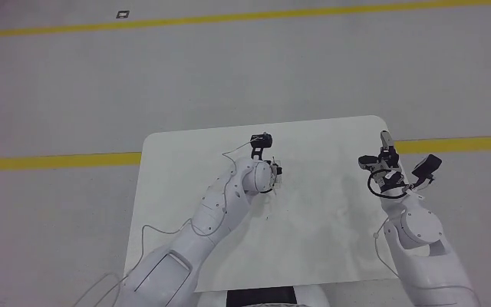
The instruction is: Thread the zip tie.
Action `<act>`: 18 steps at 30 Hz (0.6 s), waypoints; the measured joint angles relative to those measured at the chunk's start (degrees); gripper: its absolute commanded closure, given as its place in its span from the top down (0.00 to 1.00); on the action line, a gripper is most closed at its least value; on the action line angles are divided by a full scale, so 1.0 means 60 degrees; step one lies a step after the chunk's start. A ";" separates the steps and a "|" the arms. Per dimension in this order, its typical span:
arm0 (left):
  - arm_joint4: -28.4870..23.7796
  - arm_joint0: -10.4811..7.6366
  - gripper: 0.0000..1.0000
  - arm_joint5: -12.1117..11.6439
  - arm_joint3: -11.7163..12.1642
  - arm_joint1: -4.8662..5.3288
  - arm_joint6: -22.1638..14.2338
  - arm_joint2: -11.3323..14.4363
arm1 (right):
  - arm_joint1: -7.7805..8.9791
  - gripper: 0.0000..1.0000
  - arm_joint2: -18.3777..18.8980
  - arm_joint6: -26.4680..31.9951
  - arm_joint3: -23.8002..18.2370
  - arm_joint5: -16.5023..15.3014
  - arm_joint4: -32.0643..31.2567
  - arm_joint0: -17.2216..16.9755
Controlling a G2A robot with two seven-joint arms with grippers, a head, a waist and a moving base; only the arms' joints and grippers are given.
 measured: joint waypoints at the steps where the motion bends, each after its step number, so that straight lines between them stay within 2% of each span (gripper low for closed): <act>1: 0.0012 -0.0006 0.15 0.0000 0.0024 -0.0015 0.0002 -0.0006 | 0.0000 1.00 0.0000 0.0000 0.0000 0.0000 0.0000 0.0000; 9: 0.0080 -0.0055 0.15 0.0000 0.0185 -0.0101 -0.0034 -0.0066 | 0.0000 1.00 0.0000 0.0000 0.0000 0.0000 0.0000 0.0000; 14: 0.0140 -0.0070 0.03 0.0000 0.0234 -0.0148 -0.0044 -0.0095 | 0.0000 1.00 0.0000 0.0000 0.0000 0.0000 0.0000 0.0000; 18: 0.0185 -0.0064 0.07 0.0000 0.0251 -0.0172 -0.0039 -0.0123 | 0.0000 1.00 0.0000 0.0000 0.0000 0.0000 0.0000 0.0000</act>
